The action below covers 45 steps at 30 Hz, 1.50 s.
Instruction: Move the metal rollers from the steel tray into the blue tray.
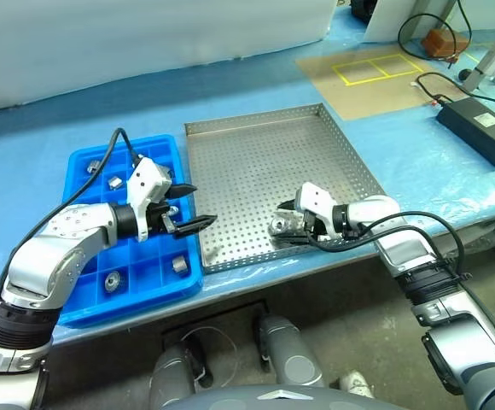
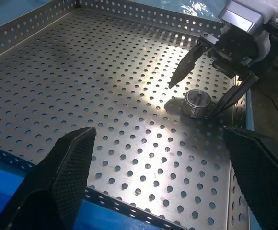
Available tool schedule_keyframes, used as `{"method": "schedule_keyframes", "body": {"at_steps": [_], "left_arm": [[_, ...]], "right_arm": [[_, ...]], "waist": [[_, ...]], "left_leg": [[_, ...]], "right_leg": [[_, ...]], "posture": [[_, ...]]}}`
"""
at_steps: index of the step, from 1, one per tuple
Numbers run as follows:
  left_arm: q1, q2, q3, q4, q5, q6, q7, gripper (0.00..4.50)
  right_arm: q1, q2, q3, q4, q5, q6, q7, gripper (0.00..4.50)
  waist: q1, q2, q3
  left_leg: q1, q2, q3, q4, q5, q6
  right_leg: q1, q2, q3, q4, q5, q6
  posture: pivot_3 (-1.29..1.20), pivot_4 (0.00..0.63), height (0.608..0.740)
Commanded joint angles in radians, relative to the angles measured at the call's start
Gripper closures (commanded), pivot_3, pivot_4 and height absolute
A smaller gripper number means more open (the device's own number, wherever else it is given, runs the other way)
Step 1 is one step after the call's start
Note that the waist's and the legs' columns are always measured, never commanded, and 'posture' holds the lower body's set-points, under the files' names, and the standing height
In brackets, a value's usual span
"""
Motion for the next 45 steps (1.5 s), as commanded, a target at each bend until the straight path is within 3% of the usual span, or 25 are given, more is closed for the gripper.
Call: {"method": "schedule_keyframes", "body": {"at_steps": [1, 3, 5, 6, 7, 11, 15, 19, 25, 33, 40, 45], "left_arm": [[0.010, 0.012, 0.036, -0.043, -0.009, -0.001, 0.002, 0.00], [0.016, 0.014, 0.039, -0.048, -0.010, 0.001, 0.004, 0.00], [0.021, 0.014, 0.042, -0.055, -0.011, 0.004, 0.009, 0.00], [0.024, 0.014, 0.044, -0.059, -0.011, 0.006, 0.011, 0.00], [0.028, 0.016, 0.046, -0.064, -0.011, 0.010, 0.013, 0.00], [0.108, 0.065, 0.079, -0.122, -0.024, 0.033, -0.012, 0.00], [0.254, 0.127, 0.224, -0.194, -0.061, 0.063, -0.019, 0.00], [0.299, 0.124, 0.320, -0.224, -0.073, 0.072, 0.027, 0.00], [0.409, 0.099, 0.454, -0.322, -0.112, 0.122, 0.105, 0.00], [0.561, 0.041, 0.634, -0.435, -0.145, 0.156, 0.206, 0.00], [0.672, -0.027, 0.675, -0.535, -0.188, 0.153, 0.273, 0.00], [0.711, -0.050, 0.669, -0.571, -0.213, 0.143, 0.309, 0.00]], "right_arm": [[0.012, 0.005, 0.036, 0.024, -0.019, -0.024, 0.031, 1.59], [0.004, 0.012, 0.033, 0.042, -0.031, -0.026, 0.014, 2.25], [-0.008, 0.018, 0.027, 0.053, -0.016, -0.026, 0.032, 2.25], [-0.010, 0.019, 0.025, 0.052, -0.009, -0.027, 0.044, 2.69], [-0.016, 0.026, 0.024, 0.057, -0.012, -0.026, 0.037, 2.82], [-0.049, 0.058, 0.024, 0.089, -0.024, -0.027, 0.016, 2.87], [-0.139, 0.135, 0.000, 0.052, 0.059, 0.063, 0.062, 2.87], [-0.236, 0.229, 0.000, 0.071, 0.096, 0.091, 0.089, 2.87], [-0.340, 0.362, 0.084, 0.218, 0.049, -0.056, 0.141, 2.87], [-0.440, 0.476, 0.090, 0.360, 0.047, -0.162, 0.181, 2.87], [-0.466, 0.489, 0.093, 0.364, 0.064, -0.124, 0.279, 2.87], [-0.470, 0.483, 0.092, 0.327, 0.065, -0.106, 0.321, 2.87]], "waist": [[0.000, -0.001, -0.001], [0.000, -0.002, -0.001], [-0.001, -0.002, -0.001], [-0.001, -0.002, -0.001], [0.000, -0.002, -0.001], [-0.010, -0.003, -0.002], [-0.023, -0.003, -0.002], [-0.015, -0.002, -0.001], [0.048, -0.002, -0.001], [0.180, 0.000, 0.000], [0.289, 0.000, 0.000], [0.311, 0.000, 0.000]], "left_leg": [[0.001, 0.000, 0.000, 0.000, 0.000, 0.000], [0.002, 0.000, 0.000, 0.000, 0.000, 0.000], [0.004, 0.000, 0.000, 0.001, 0.000, 0.000], [0.004, 0.000, 0.000, 0.001, 0.000, 0.000], [0.004, 0.000, 0.000, 0.001, 0.000, 0.000], [0.005, 0.000, -0.001, 0.003, 0.000, -0.001], [0.004, 0.000, -0.001, 0.002, 0.001, -0.001], [0.001, 0.000, -0.001, 0.002, 0.001, -0.002], [0.001, 0.001, -0.002, -0.001, 0.001, -0.004], [-0.002, 0.001, 0.001, -0.001, 0.002, -0.005], [0.004, 0.001, 0.004, -0.006, 0.004, -0.010], [0.005, -0.001, 0.004, -0.008, 0.005, -0.012]], "right_leg": [[0.001, 0.000, 0.000, 0.000, 0.000, 0.000], [0.002, 0.000, 0.000, 0.000, 0.000, 0.000], [0.003, 0.000, 0.000, 0.000, -0.003, 0.005], [0.003, 0.000, 0.000, 0.000, -0.003, 0.006], [0.003, 0.000, 0.000, 0.000, -0.003, 0.006], [0.004, 0.000, 0.000, 0.000, -0.003, 0.006], [0.001, 0.000, 0.000, 0.002, -0.003, 0.006], [-0.003, 0.000, 0.000, 0.007, -0.001, 0.003], [-0.004, -0.001, 0.000, 0.007, 0.000, -0.002], [-0.011, -0.001, 0.002, 0.012, 0.000, -0.003], [-0.012, -0.001, 0.006, 0.016, 0.000, -0.003], [-0.014, -0.001, 0.010, 0.017, -0.002, 0.000]], "posture": [[-0.65, 0.150, 0.740], [-0.64, 0.150, 0.740], [-0.64, 0.150, 0.740], [-0.64, 0.150, 0.740], [-0.63, 0.150, 0.740], [-0.61, 0.150, 0.740], [-0.53, 0.150, 0.740], [-0.45, 0.150, 0.740], [-0.33, 0.150, 0.740], [-0.18, 0.150, 0.740], [-0.11, 0.150, 0.740], [-0.09, 0.150, 0.740]]}}
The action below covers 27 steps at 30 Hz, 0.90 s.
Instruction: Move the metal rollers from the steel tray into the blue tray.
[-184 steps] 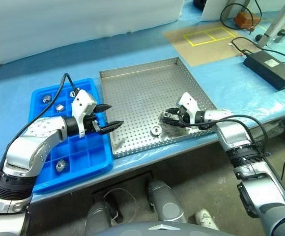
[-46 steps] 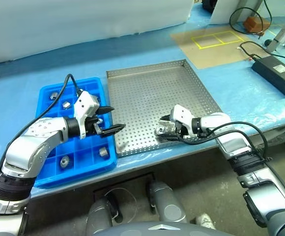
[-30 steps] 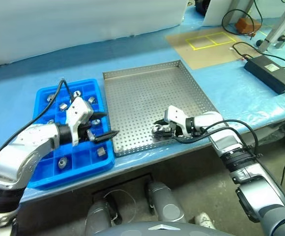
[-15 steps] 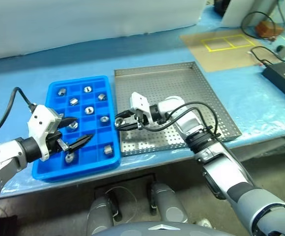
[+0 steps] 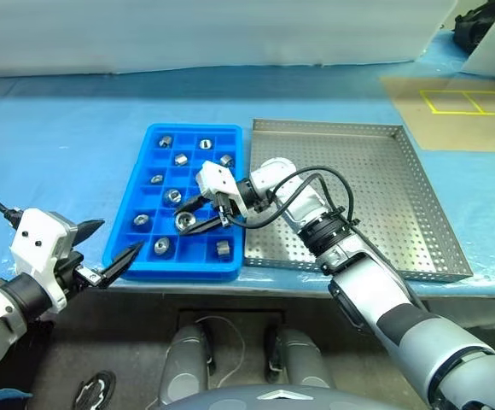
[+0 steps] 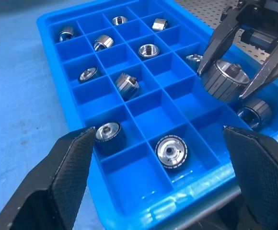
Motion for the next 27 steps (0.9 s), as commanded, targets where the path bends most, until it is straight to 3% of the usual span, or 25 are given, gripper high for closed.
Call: {"method": "schedule_keyframes", "body": {"at_steps": [1, 7, 8, 14, 20, 27], "left_arm": [[0.006, -0.005, 0.021, -0.048, -0.025, -0.017, 0.028, 0.00], [-0.002, 0.000, -0.008, -0.048, -0.035, -0.023, 0.052, 0.00], [-0.005, 0.002, -0.012, -0.046, -0.035, -0.024, 0.054, 0.00], [-0.031, 0.021, -0.031, -0.022, -0.035, -0.026, 0.048, 0.00], [-0.063, 0.050, -0.052, 0.010, -0.032, -0.034, 0.027, 0.00], [-0.198, 0.083, -0.150, 0.104, -0.002, -0.057, 0.010, 0.00]], "right_arm": [[-0.035, -0.003, -0.016, -0.049, 0.032, 0.029, 0.035, 2.87], [-0.035, -0.001, -0.014, -0.049, 0.032, 0.080, 0.057, 2.87], [-0.035, -0.001, -0.015, -0.048, 0.034, 0.088, 0.060, 2.12], [-0.033, 0.008, -0.018, -0.074, 0.054, 0.190, 0.051, 0.15], [-0.045, -0.008, -0.032, -0.102, 0.057, 0.202, 0.030, 0.15], [-0.081, -0.081, -0.142, -0.095, 0.083, 0.185, -0.040, 0.15]], "waist": [[0.001, 0.000, 0.000], [-0.001, -0.001, 0.000], [-0.001, -0.001, 0.000], [-0.005, -0.001, 0.000], [-0.005, -0.001, 0.000], [-0.005, -0.001, -0.001]], "left_leg": [[0.000, 0.000, 0.000, 0.000, 0.000, 0.000], [0.000, 0.000, 0.000, -0.004, 0.003, -0.004], [0.000, 0.000, 0.000, -0.005, 0.003, -0.005], [0.000, 0.000, 0.000, -0.007, 0.003, -0.005], [0.000, 0.000, 0.001, -0.007, 0.003, -0.005], [0.000, 0.000, 0.001, -0.007, 0.004, -0.006]], "right_leg": [[0.000, 0.000, 0.000, 0.000, -0.001, 0.001], [-0.003, 0.001, 0.001, 0.001, -0.001, 0.002], [-0.003, 0.001, 0.001, 0.001, 0.000, 0.000], [-0.004, 0.001, 0.001, 0.000, 0.000, -0.005], [-0.005, 0.001, 0.001, 0.000, 0.000, -0.005], [-0.004, 0.001, 0.001, 0.000, 0.000, -0.005]], "posture": [[-0.09, 0.150, 0.740], [-0.10, 0.150, 0.740], [-0.10, 0.150, 0.740], [-0.12, 0.150, 0.740], [-0.17, 0.150, 0.740], [-0.27, 0.150, 0.740]]}}
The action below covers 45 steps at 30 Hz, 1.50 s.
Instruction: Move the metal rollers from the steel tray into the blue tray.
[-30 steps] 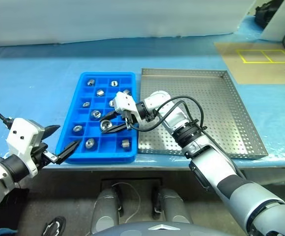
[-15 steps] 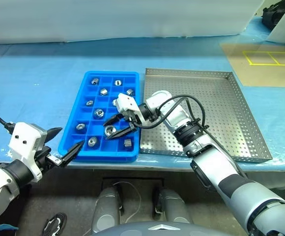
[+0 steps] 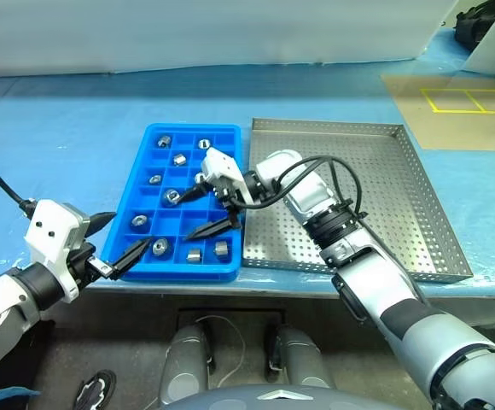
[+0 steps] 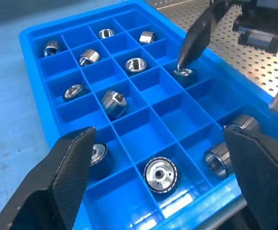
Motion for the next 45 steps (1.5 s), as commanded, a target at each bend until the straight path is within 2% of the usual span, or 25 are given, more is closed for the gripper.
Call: {"method": "schedule_keyframes", "body": {"at_steps": [1, 9, 16, 19, 24, 29, 36, 45], "left_arm": [[-0.085, 0.023, -0.061, 0.059, 0.031, -0.044, -0.015, 0.00], [-0.324, 0.062, -0.246, 0.256, 0.107, -0.098, -0.116, 0.00], [-0.461, 0.085, -0.330, 0.399, 0.174, -0.155, -0.207, 0.00], [-0.522, 0.077, -0.360, 0.461, 0.221, -0.194, -0.221, 0.00], [-0.591, 0.049, -0.384, 0.561, 0.306, -0.276, -0.206, 0.00], [-0.681, -0.055, -0.324, 0.649, 0.378, -0.336, -0.035, 0.00], [-0.598, -0.021, -0.253, 0.599, 0.358, -0.312, -0.063, 0.00], [-0.550, -0.068, -0.219, 0.472, 0.280, -0.234, -0.017, 0.00]], "right_arm": [[-0.028, -0.037, -0.089, -0.036, 0.032, -0.026, -0.071, 0.15], [0.071, -0.171, -0.187, -0.159, 0.054, 0.058, -0.203, 0.15], [0.193, -0.234, -0.198, -0.336, 0.076, 0.153, -0.269, 0.15], [0.237, -0.261, -0.191, -0.355, 0.036, 0.134, -0.330, 0.15], [0.260, -0.262, -0.194, -0.340, 0.002, 0.113, -0.444, 0.15], [0.261, -0.226, -0.190, -0.321, -0.011, 0.070, -0.537, 0.15], [0.210, -0.199, -0.191, -0.198, -0.034, -0.011, -0.603, 0.15], [0.143, -0.122, -0.195, -0.132, 0.002, -0.039, -0.598, 0.15]], "waist": [[0.000, 0.000, 0.000], [-0.035, -0.002, -0.001], [-0.092, -0.002, -0.001], [-0.111, -0.002, -0.001], [-0.141, -0.002, -0.001], [-0.167, -0.002, -0.001], [-0.197, -0.002, -0.001], [-0.183, -0.002, -0.001]], "left_leg": [[0.001, 0.000, 0.000, 0.000, 0.000, 0.000], [-0.001, 0.000, 0.001, 0.000, 0.000, 0.000], [-0.002, 0.001, 0.002, 0.001, 0.000, 0.001], [-0.002, 0.002, 0.002, 0.002, 0.000, 0.001], [-0.002, 0.002, 0.001, 0.003, 0.000, 0.001], [-0.003, 0.002, 0.001, 0.003, 0.000, 0.002], [-0.005, 0.002, 0.000, 0.004, -0.001, 0.004], [-0.006, 0.003, -0.001, 0.006, -0.001, 0.004]], "right_leg": [[0.000, 0.000, 0.000, 0.000, 0.000, 0.000], [0.001, 0.000, 0.000, -0.001, 0.001, -0.001], [-0.001, 0.002, 0.001, -0.001, 0.001, -0.001], [0.000, 0.003, 0.002, -0.001, 0.001, -0.001], [0.000, 0.004, 0.002, -0.001, 0.001, -0.001], [0.000, 0.004, 0.001, -0.002, 0.001, -0.002], [0.000, 0.004, 0.001, -0.004, 0.001, -0.002], [0.000, 0.004, -0.001, -0.002, 0.001, -0.002]], "posture": [[-0.28, 0.150, 0.740], [-0.45, 0.150, 0.740], [-0.55, 0.150, 0.740], [-0.58, 0.150, 0.740], [-0.60, 0.150, 0.740], [-0.57, 0.150, 0.740], [-0.52, 0.150, 0.740], [-0.45, 0.150, 0.740]]}}
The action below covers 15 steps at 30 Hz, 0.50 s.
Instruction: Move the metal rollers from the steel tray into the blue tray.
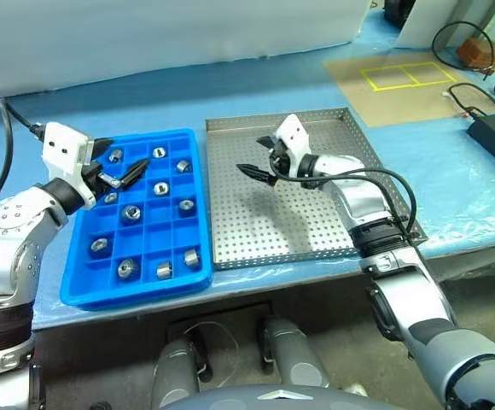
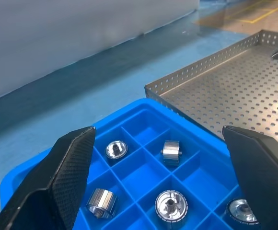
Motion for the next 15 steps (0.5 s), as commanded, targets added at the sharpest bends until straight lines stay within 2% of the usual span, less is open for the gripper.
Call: {"method": "schedule_keyframes", "body": {"at_steps": [1, 9, 15], "left_arm": [[-0.003, -0.009, 0.033, -0.061, -0.029, 0.020, 0.026, 0.00], [0.009, -0.070, 0.007, -0.094, -0.049, 0.019, 0.058, 0.00], [0.035, -0.097, -0.006, -0.114, -0.038, 0.012, 0.064, 0.00]], "right_arm": [[-0.032, 0.010, -0.018, -0.024, 0.026, -0.016, 0.017, 0.15], [-0.020, -0.021, -0.045, -0.029, 0.058, 0.027, 0.072, 0.15], [-0.032, -0.009, -0.050, -0.011, 0.057, 0.033, 0.050, 0.15]], "waist": [[0.006, 0.000, 0.000], [0.059, 0.000, 0.000], [0.098, 0.000, 0.000]], "left_leg": [[0.000, 0.000, 0.000, 0.000, 0.000, 0.000], [0.000, 0.001, 0.000, 0.002, 0.000, 0.000], [0.001, 0.001, 0.000, 0.002, 0.000, 0.000]], "right_leg": [[0.000, 0.000, 0.000, 0.000, 0.000, 0.000], [0.000, 0.000, 0.000, 0.002, 0.000, 0.000], [0.000, 0.000, 0.000, 0.002, 0.000, 0.000]], "posture": [[-0.44, 0.150, 0.740], [-0.34, 0.150, 0.740], [-0.30, 0.150, 0.740]]}}
